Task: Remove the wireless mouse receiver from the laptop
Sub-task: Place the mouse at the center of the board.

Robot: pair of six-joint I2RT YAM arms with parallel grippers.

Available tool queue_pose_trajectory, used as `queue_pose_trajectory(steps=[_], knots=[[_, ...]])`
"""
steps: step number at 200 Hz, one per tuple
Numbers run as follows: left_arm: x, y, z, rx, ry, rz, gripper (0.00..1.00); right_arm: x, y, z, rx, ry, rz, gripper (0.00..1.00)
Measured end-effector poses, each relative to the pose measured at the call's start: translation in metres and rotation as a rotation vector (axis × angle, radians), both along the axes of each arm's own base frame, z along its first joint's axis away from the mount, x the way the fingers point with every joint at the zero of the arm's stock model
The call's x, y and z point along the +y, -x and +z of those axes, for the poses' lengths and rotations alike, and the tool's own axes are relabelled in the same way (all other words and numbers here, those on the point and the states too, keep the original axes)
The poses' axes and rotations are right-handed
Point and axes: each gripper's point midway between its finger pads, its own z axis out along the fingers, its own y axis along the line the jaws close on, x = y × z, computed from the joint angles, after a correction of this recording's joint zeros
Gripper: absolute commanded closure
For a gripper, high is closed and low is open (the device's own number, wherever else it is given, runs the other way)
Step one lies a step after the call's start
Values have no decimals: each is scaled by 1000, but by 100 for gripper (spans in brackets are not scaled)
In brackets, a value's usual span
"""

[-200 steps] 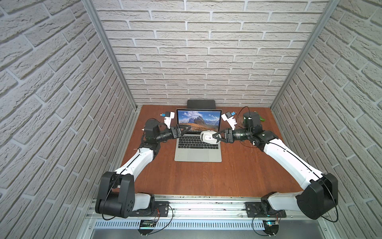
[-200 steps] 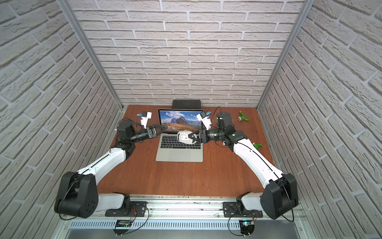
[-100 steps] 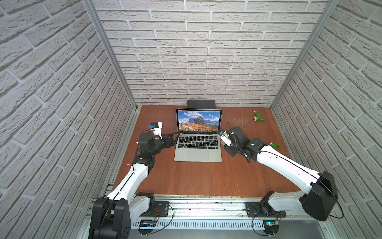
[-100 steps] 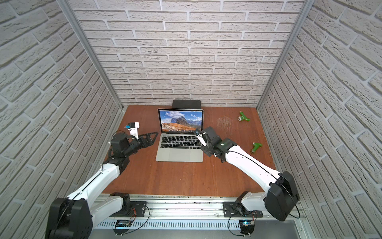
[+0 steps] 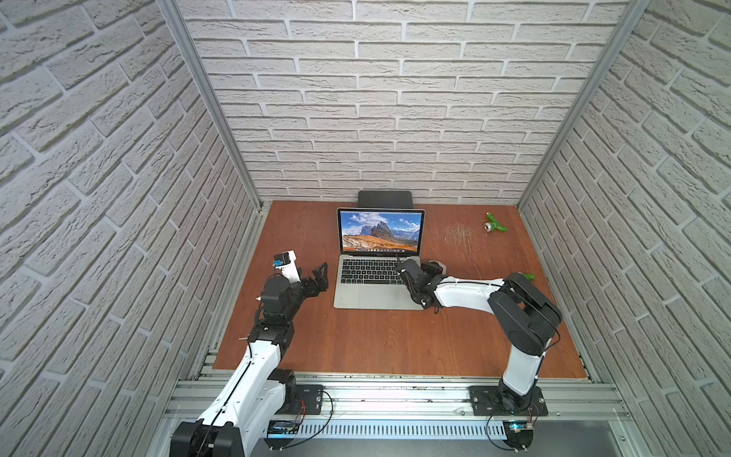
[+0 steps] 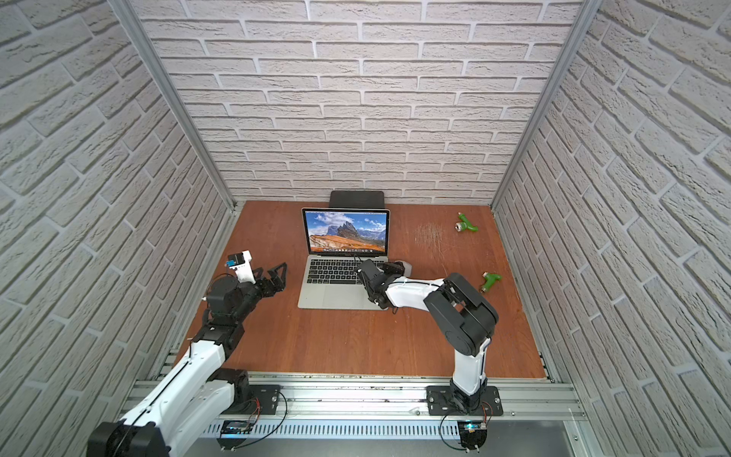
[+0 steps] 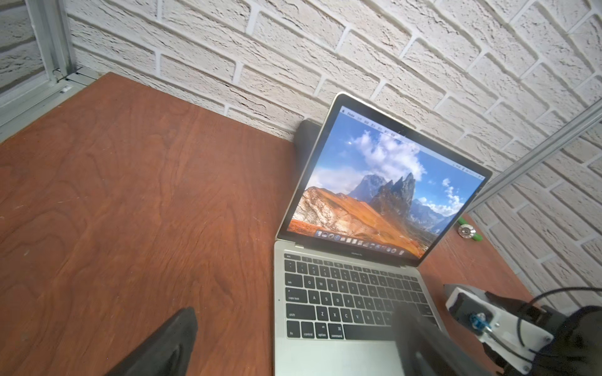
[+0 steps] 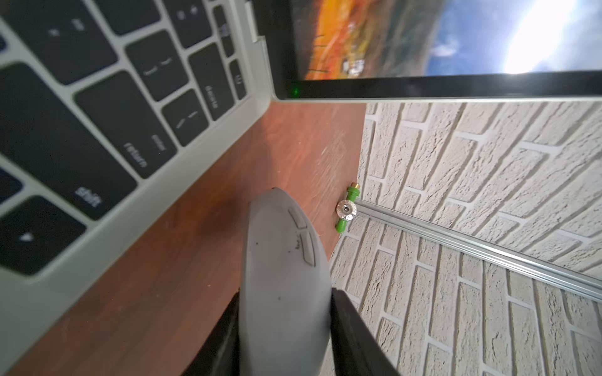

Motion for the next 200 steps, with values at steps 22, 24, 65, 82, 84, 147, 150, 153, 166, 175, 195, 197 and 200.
queue_pose_trajectory(steps=[22,24,65,82,84,147,150,153,166,175,195,197,200], knots=[[4,1,-6,11,-7,19,2,-4,-2,-2,-21,37,-28,98],[4,1,-7,12,-8,20,2,-4,-2,-2,-22,35,-30,98],[9,2,2,-20,-20,46,2,-5,2,-1,-20,-8,-93,98],[11,3,5,-31,-23,55,2,-6,7,-2,-10,-16,-114,89],[11,3,6,-32,-23,57,2,-6,8,-2,-11,-17,-118,88],[17,11,16,-71,-31,86,2,-8,16,-8,-41,29,-175,54],[17,12,17,-75,-31,87,2,-8,16,-8,-42,29,-176,53],[18,12,19,-79,-32,88,2,-8,17,-9,-42,28,-178,51],[19,15,23,-93,-36,94,2,-7,19,-14,-16,21,-177,48],[20,17,24,-97,-39,99,2,-7,21,-18,-5,26,-177,45],[22,20,26,-100,-44,104,2,-7,26,-28,37,23,-174,41],[22,20,26,-101,-44,104,2,-7,26,-28,35,27,-175,40],[22,21,26,-100,-45,106,2,-8,27,-29,38,30,-175,39]])
